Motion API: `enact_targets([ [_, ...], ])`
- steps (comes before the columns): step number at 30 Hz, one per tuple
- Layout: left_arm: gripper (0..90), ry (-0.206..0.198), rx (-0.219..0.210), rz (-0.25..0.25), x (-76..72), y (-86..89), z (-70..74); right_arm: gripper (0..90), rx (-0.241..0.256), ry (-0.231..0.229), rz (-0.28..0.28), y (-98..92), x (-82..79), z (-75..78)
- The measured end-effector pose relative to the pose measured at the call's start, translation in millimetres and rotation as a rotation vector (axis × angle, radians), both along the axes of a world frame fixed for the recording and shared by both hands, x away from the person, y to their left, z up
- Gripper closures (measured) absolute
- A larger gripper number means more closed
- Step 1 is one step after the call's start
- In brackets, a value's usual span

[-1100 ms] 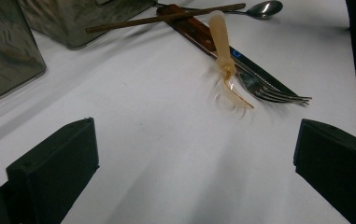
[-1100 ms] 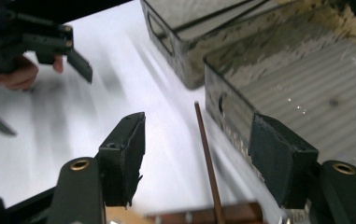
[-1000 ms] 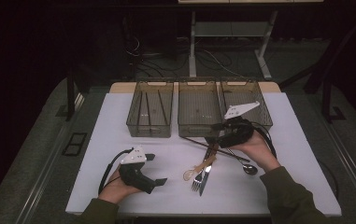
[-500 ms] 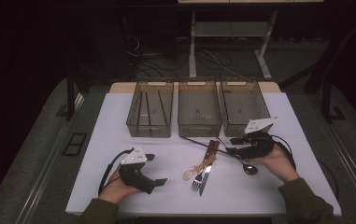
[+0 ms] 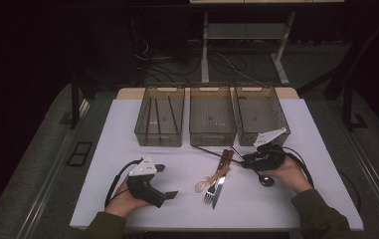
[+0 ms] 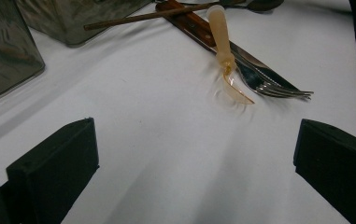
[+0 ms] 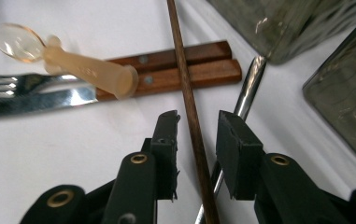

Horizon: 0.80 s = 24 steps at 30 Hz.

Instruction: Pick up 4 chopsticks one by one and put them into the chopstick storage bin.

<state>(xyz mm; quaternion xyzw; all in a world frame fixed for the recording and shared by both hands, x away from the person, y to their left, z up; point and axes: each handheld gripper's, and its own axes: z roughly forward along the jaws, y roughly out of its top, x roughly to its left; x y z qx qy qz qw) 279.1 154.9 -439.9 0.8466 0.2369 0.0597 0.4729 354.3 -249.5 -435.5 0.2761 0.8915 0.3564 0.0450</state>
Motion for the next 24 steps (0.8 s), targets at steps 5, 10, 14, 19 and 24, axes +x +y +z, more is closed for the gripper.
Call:
enact_targets([
  [5, 0.0, 0.000, 0.000, 0.000, -0.1, 0.1, 0.1, 72.6, -0.028, 0.009, 0.020, 6.2, 2.7, -7.8],
  [10, 0.0, 0.001, 0.000, -0.001, 0.0, -0.1, -0.1, 75.9, -0.049, -0.017, 0.031, 8.5, 1.1, -8.8],
  [14, 0.0, 0.000, 0.002, -0.001, -0.2, -0.1, 0.0, 78.3, -0.049, -0.033, 0.038, 7.8, 0.9, -9.5],
  [19, 0.0, 0.000, 0.003, -0.001, -0.1, -0.3, -0.1, 80.8, -0.044, -0.032, 0.045, 6.2, 2.0, -10.0],
  [24, 0.0, 0.000, 0.004, -0.002, -0.2, -0.3, -0.1, 82.4, -0.041, -0.033, 0.050, 5.7, 2.7, -10.2],
])
